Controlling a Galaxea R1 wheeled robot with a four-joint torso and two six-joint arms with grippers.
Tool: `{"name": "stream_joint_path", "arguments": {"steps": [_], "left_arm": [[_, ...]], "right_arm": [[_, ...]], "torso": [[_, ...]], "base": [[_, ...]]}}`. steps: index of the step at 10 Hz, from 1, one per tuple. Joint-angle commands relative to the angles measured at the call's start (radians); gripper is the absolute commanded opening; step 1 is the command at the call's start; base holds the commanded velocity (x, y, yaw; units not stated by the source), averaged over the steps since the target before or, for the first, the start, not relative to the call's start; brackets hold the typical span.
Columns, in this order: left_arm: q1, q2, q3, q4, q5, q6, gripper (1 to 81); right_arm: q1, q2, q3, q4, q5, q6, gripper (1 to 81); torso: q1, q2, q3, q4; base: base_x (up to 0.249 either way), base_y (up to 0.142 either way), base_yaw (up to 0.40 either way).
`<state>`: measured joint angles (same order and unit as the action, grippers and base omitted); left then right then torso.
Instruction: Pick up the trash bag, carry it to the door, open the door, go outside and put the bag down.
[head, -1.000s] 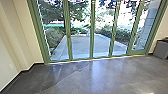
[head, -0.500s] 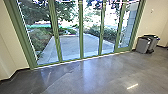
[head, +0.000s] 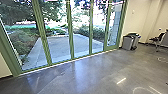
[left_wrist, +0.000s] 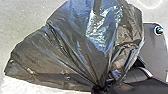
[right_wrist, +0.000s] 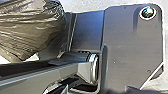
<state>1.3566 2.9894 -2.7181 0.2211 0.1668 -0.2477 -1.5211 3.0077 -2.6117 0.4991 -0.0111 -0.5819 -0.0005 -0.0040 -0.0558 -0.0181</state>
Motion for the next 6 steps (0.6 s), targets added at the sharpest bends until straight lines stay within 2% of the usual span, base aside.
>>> {"name": "stream_joint_path", "arguments": {"steps": [1, 6], "left_arm": [[-0.066, -0.009, -0.005, 0.001, 0.054, 0.001, 1.0], [-0.066, -0.007, -0.003, 0.001, 0.054, 0.001, 1.0]], "right_arm": [[0.040, 0.006, 0.000, -0.010, -0.072, -0.003, 81.1], [0.040, 0.007, -0.004, -0.013, -0.072, -0.003, 81.1]], "torso": [[0.001, 0.000, 0.000, 0.000], [0.001, 0.000, 0.000, 0.000]], "base": [[0.000, 0.000, -0.259], [0.000, 0.000, -0.239]]}}
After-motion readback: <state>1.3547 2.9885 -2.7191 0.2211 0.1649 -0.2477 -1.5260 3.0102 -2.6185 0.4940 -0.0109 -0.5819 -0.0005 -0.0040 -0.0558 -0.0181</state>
